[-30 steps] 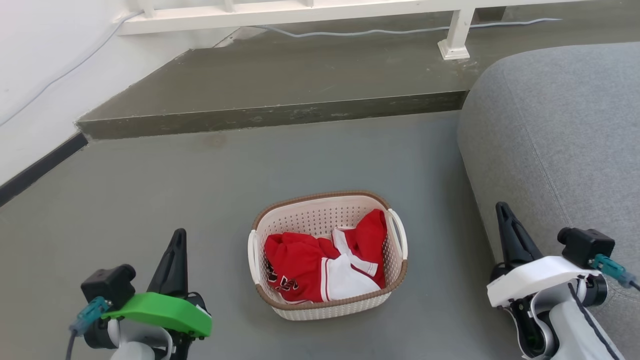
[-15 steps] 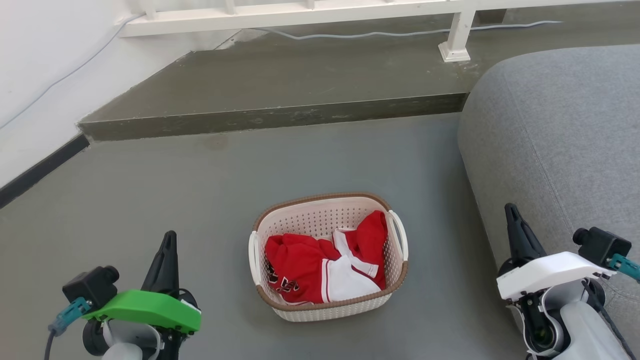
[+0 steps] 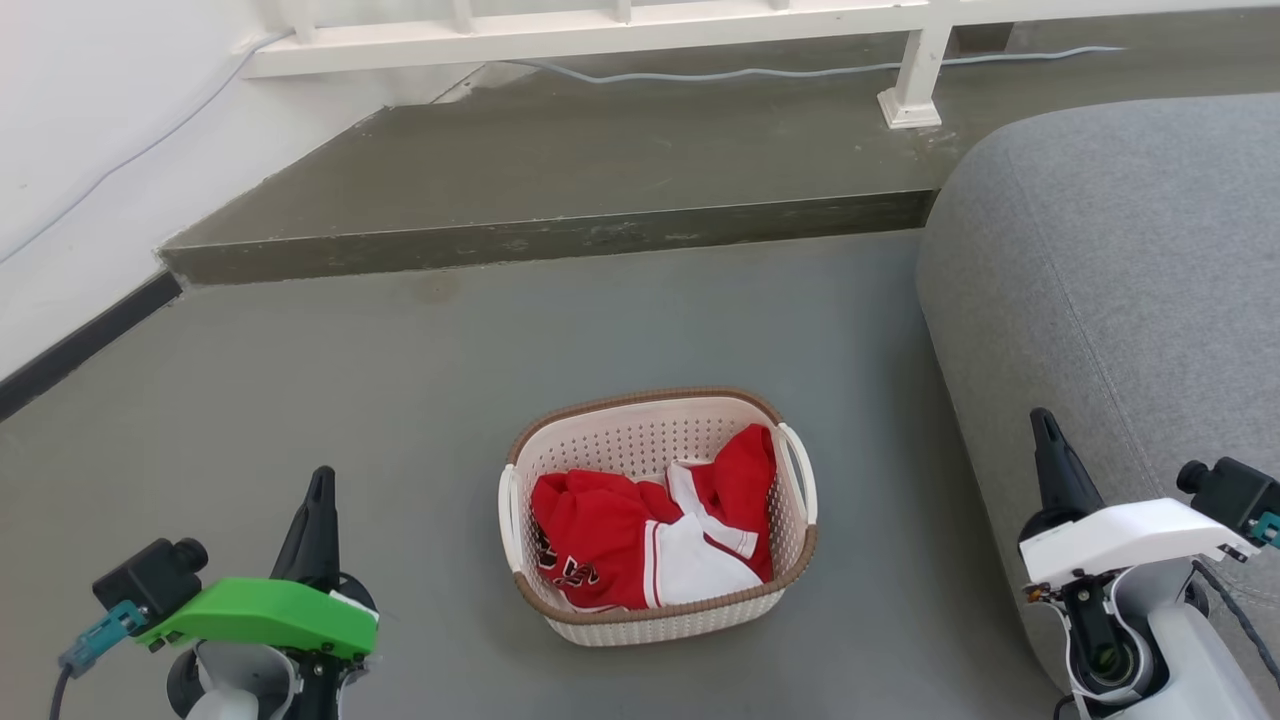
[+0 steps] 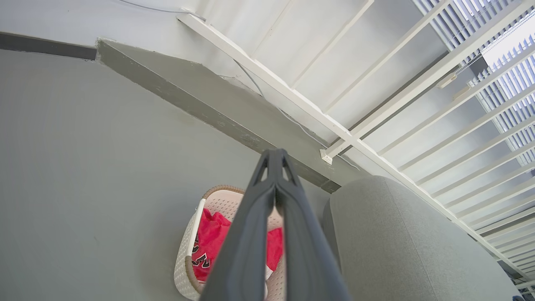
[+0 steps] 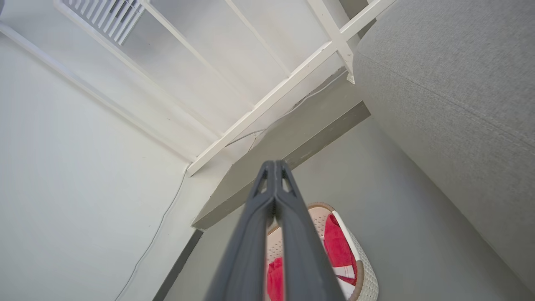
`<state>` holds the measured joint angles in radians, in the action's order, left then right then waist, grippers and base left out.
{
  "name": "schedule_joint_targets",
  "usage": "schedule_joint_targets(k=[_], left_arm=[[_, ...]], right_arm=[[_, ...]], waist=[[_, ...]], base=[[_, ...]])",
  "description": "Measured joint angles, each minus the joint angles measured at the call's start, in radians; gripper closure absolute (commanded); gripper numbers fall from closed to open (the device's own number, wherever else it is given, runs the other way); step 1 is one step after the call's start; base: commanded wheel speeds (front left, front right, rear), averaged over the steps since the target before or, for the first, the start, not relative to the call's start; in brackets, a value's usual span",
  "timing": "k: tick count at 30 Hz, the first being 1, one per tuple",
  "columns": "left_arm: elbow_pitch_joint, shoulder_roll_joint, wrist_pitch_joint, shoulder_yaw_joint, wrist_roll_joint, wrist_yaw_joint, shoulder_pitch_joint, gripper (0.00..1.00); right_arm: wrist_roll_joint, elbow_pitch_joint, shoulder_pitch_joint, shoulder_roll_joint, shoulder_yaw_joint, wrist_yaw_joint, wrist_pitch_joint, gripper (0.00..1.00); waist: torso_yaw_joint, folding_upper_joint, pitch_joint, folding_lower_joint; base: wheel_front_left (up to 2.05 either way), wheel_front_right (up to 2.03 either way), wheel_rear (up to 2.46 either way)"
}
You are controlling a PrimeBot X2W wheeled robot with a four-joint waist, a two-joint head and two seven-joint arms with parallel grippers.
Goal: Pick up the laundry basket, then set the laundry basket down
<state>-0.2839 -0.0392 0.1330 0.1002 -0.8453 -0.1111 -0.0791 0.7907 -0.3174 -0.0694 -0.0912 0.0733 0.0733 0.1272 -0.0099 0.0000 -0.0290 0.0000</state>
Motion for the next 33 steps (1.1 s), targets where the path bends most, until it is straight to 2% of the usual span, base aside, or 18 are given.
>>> schedule_joint_targets(k=[33], left_arm=[[0.0,0.001,-0.099,-0.072,-0.321,-0.004,0.0,1.0]], right_arm=[[0.337,0.011,-0.002,0.025,-0.091,0.022,-0.103,1.0]], waist=[[0.004,0.0,0.011,0.0]], base=[[0.0,0.0,0.0]])
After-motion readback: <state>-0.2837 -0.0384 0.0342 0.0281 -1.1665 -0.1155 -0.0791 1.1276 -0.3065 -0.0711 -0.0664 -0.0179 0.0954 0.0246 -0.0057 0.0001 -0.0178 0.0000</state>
